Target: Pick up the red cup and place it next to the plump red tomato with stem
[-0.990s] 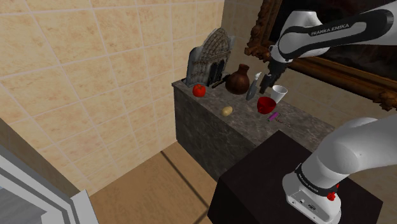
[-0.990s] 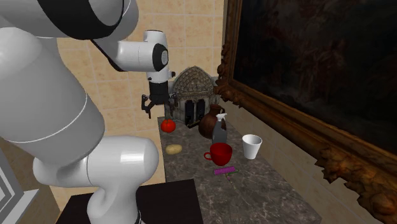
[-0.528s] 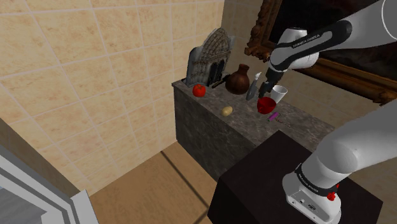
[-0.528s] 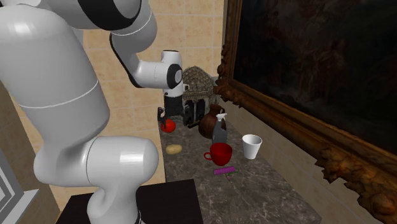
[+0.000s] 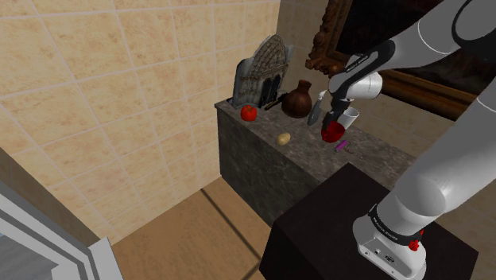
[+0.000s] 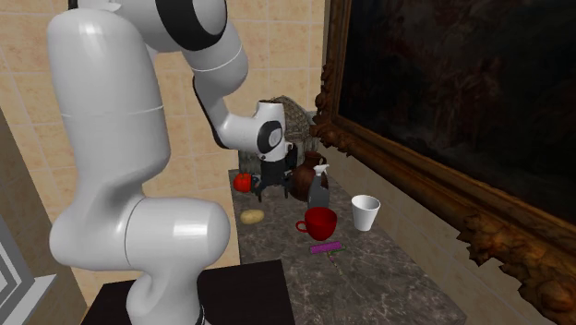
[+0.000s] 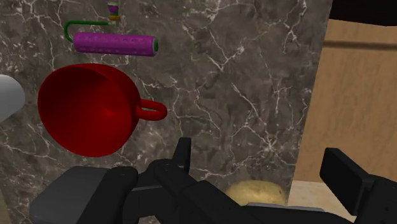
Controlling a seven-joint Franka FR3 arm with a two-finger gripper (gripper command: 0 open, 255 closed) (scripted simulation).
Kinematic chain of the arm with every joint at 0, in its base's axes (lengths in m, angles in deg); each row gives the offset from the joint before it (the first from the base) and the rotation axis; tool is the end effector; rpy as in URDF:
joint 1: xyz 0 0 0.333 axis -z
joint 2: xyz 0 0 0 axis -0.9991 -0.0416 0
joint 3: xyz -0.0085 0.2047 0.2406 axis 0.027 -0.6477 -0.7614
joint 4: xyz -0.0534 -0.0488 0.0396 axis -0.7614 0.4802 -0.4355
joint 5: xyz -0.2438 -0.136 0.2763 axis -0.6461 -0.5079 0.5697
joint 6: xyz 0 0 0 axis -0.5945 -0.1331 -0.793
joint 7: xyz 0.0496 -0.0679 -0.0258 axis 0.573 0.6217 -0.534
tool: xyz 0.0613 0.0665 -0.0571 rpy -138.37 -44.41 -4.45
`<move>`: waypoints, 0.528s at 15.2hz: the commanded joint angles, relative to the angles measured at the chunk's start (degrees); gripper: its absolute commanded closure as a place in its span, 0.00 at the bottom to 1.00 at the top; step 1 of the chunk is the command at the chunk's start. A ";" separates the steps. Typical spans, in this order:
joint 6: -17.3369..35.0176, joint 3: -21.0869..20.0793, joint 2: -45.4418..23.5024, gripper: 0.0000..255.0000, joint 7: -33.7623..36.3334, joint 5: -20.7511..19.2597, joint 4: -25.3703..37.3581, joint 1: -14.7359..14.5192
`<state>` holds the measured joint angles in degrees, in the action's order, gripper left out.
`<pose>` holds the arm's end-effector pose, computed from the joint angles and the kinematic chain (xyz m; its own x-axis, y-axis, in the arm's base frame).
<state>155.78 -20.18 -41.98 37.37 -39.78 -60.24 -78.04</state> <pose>0.4025 -0.2492 0.2792 0.9951 0.0828 0.0543 0.0819 -0.9965 0.0181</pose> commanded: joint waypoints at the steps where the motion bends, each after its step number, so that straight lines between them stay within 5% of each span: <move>1: 2.61 0.29 -5.65 0.00 -4.43 4.17 2.72 0.85; 8: 7.74 -3.98 -21.74 0.00 -15.58 14.99 12.95 8.23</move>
<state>162.90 -23.16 -60.71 23.40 -26.47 -49.62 -71.22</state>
